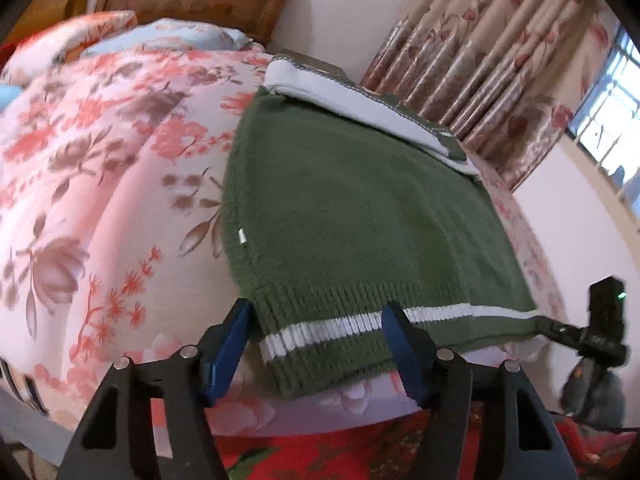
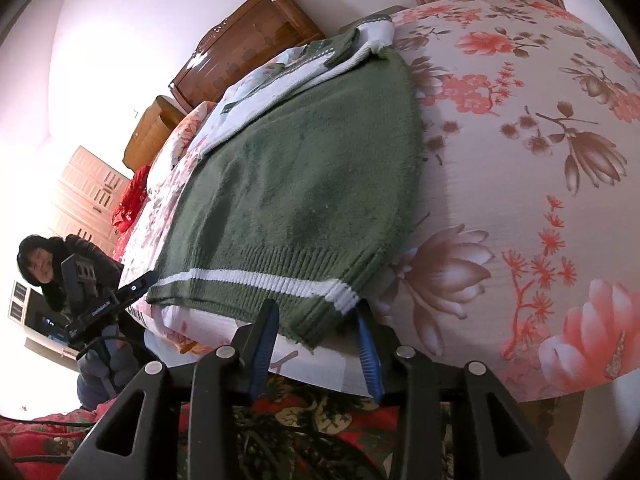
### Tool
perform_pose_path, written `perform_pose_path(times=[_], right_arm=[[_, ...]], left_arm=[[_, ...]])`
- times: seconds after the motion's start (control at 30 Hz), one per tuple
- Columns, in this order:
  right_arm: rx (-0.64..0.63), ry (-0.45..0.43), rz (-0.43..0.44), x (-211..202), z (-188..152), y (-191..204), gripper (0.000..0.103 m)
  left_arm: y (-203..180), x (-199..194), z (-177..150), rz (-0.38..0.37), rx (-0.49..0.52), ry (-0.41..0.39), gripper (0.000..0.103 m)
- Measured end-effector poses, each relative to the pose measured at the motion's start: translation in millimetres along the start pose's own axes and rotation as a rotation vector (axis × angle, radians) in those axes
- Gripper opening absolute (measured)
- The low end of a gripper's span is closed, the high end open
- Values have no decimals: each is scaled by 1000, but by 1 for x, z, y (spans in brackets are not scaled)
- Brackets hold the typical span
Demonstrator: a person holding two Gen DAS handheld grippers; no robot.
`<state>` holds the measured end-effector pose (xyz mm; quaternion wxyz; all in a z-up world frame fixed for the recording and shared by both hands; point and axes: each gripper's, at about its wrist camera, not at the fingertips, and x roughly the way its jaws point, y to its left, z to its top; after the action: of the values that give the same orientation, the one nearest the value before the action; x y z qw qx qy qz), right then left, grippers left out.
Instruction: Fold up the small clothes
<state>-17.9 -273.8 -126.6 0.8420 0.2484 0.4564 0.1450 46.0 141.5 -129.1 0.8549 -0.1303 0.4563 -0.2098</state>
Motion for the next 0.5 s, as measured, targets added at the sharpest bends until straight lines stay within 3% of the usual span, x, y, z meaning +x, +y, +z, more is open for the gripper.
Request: perform_pose_path(times=[0.1,0.23,0.5], right_arm=[[-5,2,1,1,0,1,39],[-38,7,-15,6,1,8,39],[17,0,13,11,10,2,39]], left_arm=[[-1,1,0,1,8,19,103],[-12,10,3,-56,10,56,103],[-18,18,11,-31,-9,81,101]])
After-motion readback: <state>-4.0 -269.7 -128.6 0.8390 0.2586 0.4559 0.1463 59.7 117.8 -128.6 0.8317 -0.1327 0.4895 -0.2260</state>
